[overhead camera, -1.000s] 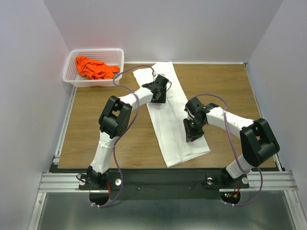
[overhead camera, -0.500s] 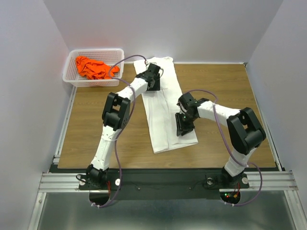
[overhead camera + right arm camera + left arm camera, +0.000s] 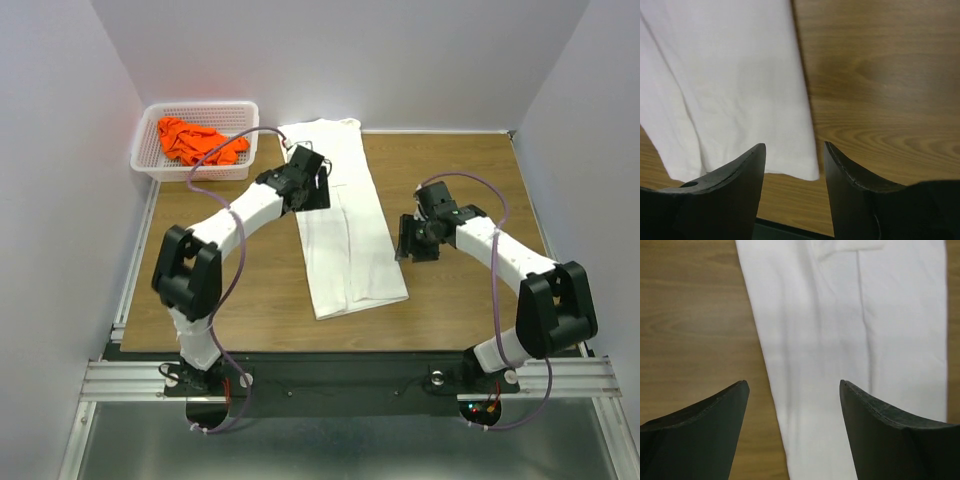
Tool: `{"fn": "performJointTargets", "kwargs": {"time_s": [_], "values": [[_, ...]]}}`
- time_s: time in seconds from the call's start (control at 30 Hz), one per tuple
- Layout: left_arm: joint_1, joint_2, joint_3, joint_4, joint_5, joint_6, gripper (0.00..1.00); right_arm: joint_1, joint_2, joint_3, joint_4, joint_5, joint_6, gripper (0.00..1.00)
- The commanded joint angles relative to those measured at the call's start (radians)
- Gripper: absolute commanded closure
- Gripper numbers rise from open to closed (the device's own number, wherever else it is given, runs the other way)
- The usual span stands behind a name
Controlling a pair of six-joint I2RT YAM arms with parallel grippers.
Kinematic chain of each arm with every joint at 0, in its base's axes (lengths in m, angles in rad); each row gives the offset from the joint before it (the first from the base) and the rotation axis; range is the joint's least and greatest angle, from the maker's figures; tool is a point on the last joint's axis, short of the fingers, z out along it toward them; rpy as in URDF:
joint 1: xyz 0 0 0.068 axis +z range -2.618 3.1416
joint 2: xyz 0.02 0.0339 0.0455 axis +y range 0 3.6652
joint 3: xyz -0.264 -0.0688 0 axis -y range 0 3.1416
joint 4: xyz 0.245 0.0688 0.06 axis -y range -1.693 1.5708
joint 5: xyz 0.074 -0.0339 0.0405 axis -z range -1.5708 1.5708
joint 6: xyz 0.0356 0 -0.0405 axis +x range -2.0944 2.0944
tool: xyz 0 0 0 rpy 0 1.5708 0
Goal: Fold and stack the t-shirts
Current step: Fold the tshirt
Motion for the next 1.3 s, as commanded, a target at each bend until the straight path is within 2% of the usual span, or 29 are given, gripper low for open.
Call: {"fn": "performJointTargets", "kwargs": {"time_s": [0.0,0.17,0.27,0.4,0.7,1.27], "values": [[-0.084,-0.159,-0.224,-0.061,0.005,-0.149,0.15,-0.028,-0.049,-0.087,-0.017,0.006,-0.008,0.44],[-0.201,-0.269,-0.466,-0.063,0.051,-0.304,0.16,-0.035,-0.092,-0.142,-0.016,-0.04,0.016,0.44],[-0.28,-0.274,-0.514,-0.05,0.063,-0.359,0.16,-0.035,-0.097,-0.15,-0.017,-0.043,0.023,0.44],[-0.337,-0.239,-0.536,-0.061,0.074,-0.416,0.17,-0.035,-0.112,-0.194,-0.014,-0.034,0.03,0.44],[-0.376,-0.207,-0.554,-0.09,0.093,-0.459,0.24,-0.035,-0.114,-0.229,-0.008,-0.031,0.029,0.46],[-0.448,-0.242,-0.61,-0.155,0.114,-0.501,0.25,-0.034,-0.003,-0.263,0.076,-0.126,0.021,0.52]]}}
